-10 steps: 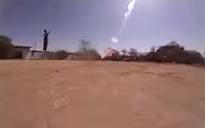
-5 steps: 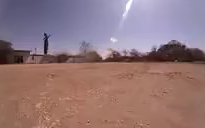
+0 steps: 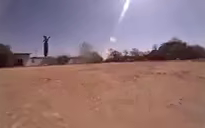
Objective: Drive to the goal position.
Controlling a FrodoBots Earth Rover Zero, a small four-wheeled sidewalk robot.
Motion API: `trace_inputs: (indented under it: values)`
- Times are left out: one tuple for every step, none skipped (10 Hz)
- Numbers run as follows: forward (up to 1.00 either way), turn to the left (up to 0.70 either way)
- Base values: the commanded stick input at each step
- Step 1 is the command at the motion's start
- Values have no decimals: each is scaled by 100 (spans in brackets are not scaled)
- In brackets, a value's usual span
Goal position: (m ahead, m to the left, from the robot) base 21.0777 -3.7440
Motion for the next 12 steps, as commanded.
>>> trace_inputs:
  values:
    - [100,0]
    - [100,0]
    - [100,0]
    - [100,0]
    - [100,0]
    - [100,0]
    - [100,0]
    - [100,0]
    - [100,0]
    - [100,0]
    - [100,0]
    - [100,0]
